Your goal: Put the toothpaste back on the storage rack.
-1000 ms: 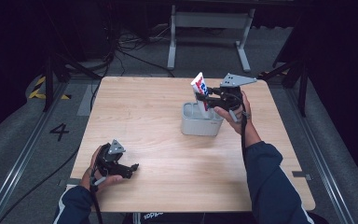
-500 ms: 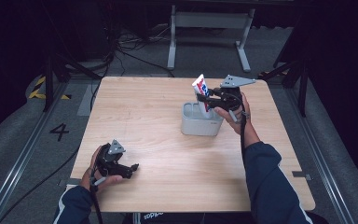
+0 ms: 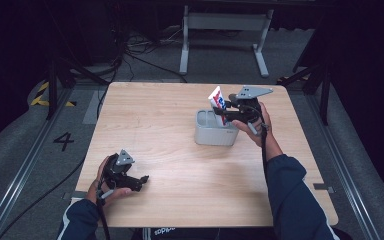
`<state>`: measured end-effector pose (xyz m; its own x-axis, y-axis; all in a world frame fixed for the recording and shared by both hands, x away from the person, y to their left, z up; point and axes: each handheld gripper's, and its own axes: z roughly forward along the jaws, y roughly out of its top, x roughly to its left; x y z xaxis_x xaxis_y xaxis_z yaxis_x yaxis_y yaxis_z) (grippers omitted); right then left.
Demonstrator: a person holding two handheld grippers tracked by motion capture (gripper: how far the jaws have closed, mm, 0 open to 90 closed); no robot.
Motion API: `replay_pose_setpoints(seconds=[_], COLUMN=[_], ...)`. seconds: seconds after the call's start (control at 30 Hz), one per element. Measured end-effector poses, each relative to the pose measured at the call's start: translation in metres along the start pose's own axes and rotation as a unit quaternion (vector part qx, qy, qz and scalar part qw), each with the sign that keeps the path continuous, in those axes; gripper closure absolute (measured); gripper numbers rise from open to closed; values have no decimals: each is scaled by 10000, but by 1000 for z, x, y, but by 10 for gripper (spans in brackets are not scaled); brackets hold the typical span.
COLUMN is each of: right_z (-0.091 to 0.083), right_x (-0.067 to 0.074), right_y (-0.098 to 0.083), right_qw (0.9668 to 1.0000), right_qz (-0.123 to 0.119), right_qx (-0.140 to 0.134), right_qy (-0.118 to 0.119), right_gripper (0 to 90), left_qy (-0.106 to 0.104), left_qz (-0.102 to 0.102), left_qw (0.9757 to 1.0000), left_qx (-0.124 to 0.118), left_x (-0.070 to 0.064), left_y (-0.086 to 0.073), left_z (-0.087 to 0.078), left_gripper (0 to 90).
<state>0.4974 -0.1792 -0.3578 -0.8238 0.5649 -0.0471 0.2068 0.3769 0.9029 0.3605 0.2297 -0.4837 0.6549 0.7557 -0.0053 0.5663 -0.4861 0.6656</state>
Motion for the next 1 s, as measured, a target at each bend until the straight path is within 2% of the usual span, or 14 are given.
replay_pose_setpoints(seconds=[0.07,0.3,0.63,1.0], right_z=[-2,-6,-10,-10], right_x=[1,2,3,3], right_y=[-2,-7,-13,-17], right_qw=[9999,9997,9981,9961], right_qz=[-101,-131,-300,-358], right_qx=[98,203,530,799], right_qy=[-10,12,25,46], right_gripper=[622,615,603,597], left_qy=[0,1,1,2], left_qz=[1,13,13,12], left_qw=[10000,10000,10000,10000], left_qx=[0,7,8,7], left_x=[0,0,0,0], left_y=[0,0,0,0], left_z=[0,0,0,0], left_gripper=[7,7,7,7])
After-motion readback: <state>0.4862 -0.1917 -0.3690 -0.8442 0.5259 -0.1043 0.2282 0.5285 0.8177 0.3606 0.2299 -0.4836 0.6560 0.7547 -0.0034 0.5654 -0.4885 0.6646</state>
